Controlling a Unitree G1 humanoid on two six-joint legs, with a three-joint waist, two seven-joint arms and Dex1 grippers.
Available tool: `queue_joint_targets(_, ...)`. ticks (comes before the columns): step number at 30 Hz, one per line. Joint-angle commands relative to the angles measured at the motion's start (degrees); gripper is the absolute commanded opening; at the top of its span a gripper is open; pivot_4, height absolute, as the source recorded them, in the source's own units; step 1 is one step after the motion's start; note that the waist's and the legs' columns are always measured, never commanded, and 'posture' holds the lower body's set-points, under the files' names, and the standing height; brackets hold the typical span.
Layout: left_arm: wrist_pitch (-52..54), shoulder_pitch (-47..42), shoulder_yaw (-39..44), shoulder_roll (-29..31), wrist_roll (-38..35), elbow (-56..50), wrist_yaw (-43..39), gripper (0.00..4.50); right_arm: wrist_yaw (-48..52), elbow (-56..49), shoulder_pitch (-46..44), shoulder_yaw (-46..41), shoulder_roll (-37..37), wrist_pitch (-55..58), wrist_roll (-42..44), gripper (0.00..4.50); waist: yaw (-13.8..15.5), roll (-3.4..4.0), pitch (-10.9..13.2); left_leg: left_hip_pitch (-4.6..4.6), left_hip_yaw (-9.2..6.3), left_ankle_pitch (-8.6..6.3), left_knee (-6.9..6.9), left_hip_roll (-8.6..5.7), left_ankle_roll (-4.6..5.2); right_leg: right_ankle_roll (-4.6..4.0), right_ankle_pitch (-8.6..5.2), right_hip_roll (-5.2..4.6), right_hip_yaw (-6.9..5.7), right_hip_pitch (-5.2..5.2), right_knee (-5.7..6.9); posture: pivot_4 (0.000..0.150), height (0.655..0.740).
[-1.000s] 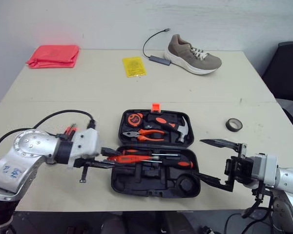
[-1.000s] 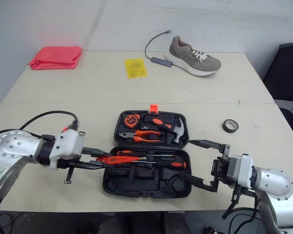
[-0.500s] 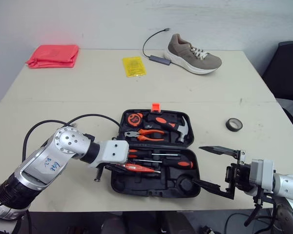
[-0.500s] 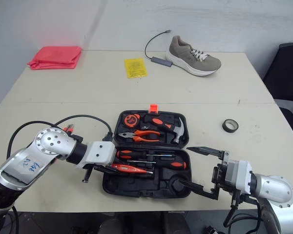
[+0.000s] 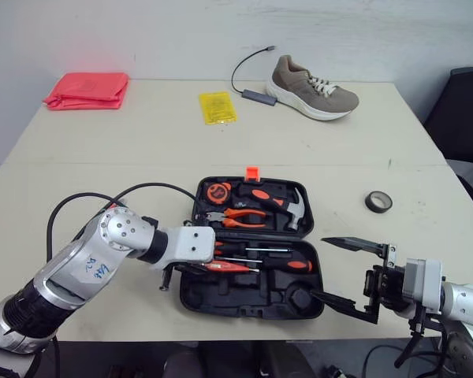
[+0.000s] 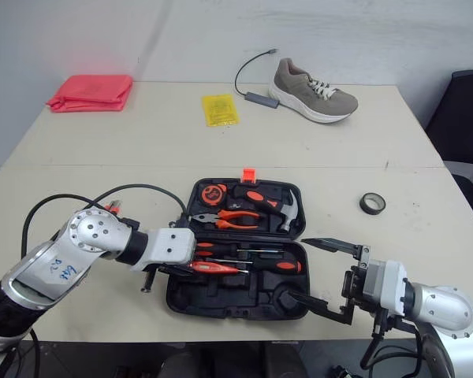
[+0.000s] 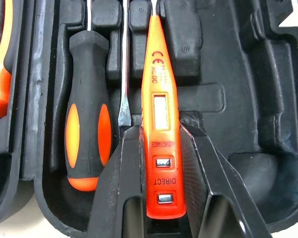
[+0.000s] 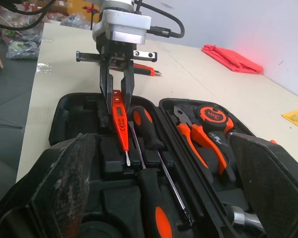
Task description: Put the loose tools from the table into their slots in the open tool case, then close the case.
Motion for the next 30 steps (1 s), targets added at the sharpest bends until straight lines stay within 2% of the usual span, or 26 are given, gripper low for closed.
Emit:
queue_joint_targets(1,2.5,-0.6,-2.0,1.3,1.5,-1.4,-1.0,0.31,0.1,-1.4,-0.2,-1.5,-0.5,-0.6,0.5,4.5,0.0,0.0,0.0,0.0,0.0,0.0,0.0,0.01,0.0,0.0,0.0,0.0,0.0,0.0,0.0,0.15,0.74)
queue_joint_targets(12,5.7,-2.4,-5.1,3.4,4.0,-1.2,-1.3,0.31,0.1,-0.8,0.2,-1.3,0.0,-1.4,0.0,4.5,-0.3,-0.01,0.0,0.07,0.0,0.03,-0.01,0.05,-0.05,-0.03,-0.02,0.05,0.04,-0.01,0.11,0.15,0.74)
queue_joint_targets(26,5.0,-3.1,-2.7,2.6,1.2,-2.6,-2.3,0.31,0.4,0.6,0.3,-1.2,0.1,-2.7,-0.5,4.5,-0.2,-0.01,0.0,0.05,0.0,0.05,0.04,0.05,-0.08,-0.07,-0.05,0.05,0.04,-0.09,0.26,0.15,0.74)
queue_joint_targets(28,4.1,-3.4,-1.4,1.9,0.0,-2.9,-2.6,1.36,0.5,0.7,0.2,-1.2,0.1,-2.8,-0.5,4.5,-0.1,-0.01,0.0,0.05,0.0,0.05,0.04,0.05,-0.08,-0.07,-0.05,0.05,0.04,-0.09,0.26,0.15,0.74)
queue_joint_targets(30,2.1,-3.6,-0.5,1.7,-0.5,-3.1,-3.0,2.14,0.6,0.8,0.2,-1.2,0.0,-2.8,-0.4,4.5,-0.1,-0.01,0.0,0.03,0.0,0.05,0.06,0.04,-0.08,-0.07,-0.05,0.04,0.04,-0.1,0.27,0.15,0.74)
